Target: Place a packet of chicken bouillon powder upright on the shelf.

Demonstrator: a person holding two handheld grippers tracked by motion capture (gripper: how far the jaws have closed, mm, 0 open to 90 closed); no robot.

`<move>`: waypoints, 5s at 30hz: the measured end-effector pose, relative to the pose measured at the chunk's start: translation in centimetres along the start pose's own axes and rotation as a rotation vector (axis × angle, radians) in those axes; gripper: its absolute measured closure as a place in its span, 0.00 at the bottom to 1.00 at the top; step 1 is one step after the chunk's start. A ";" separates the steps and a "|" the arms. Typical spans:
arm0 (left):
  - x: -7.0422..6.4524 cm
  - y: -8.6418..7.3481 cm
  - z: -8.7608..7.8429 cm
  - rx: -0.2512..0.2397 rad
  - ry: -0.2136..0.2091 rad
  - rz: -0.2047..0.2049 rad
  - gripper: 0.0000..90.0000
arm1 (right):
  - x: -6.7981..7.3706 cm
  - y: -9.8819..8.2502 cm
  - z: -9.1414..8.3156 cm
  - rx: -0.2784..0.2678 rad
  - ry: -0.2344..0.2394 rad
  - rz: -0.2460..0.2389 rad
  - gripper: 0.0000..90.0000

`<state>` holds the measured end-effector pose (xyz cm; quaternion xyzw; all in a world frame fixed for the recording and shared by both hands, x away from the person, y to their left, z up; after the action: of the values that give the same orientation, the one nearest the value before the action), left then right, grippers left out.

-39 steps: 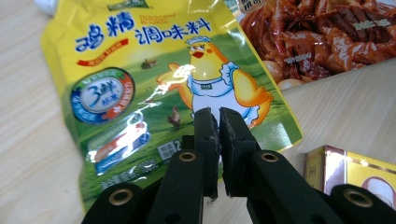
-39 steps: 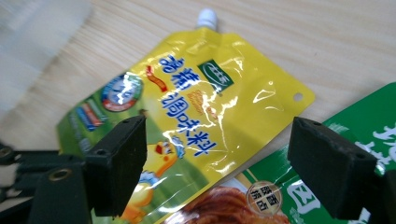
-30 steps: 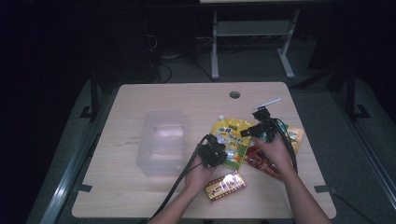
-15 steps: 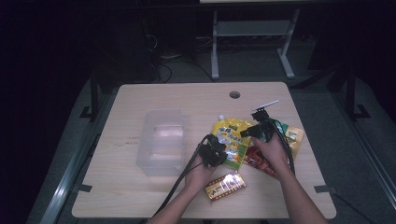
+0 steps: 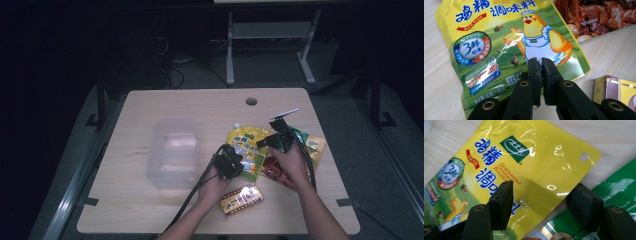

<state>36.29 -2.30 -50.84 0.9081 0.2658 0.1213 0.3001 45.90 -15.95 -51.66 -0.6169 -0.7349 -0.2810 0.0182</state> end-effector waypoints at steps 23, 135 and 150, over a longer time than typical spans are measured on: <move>0.1 0.0 0.3 0.016 -0.009 0.003 0.96 | 1.0 -0.4 0.3 0.053 0.113 -0.017 0.70; 1.1 1.7 -5.5 -0.258 -0.007 -0.110 0.25 | 5.8 -5.2 -10.7 -0.330 0.319 -0.523 1.00; -1.5 -1.0 -7.4 -0.283 -0.115 -0.004 0.25 | 6.8 -3.9 -11.4 -0.357 0.345 -0.516 1.00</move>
<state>31.86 1.08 -45.69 0.8616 0.2303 0.1046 0.4401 37.09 -15.14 -41.08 -0.3477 -0.7920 -0.5004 -0.0376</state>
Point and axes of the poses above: each handheld gripper's, and its own axes: z roughly forward along the jaws, y roughly out of its top, x roughly to its left, the point moved 8 cm from there along z, roughly forward along the jaws, and after that the axes turned 6 degrees about z, right-handed, at the moved point
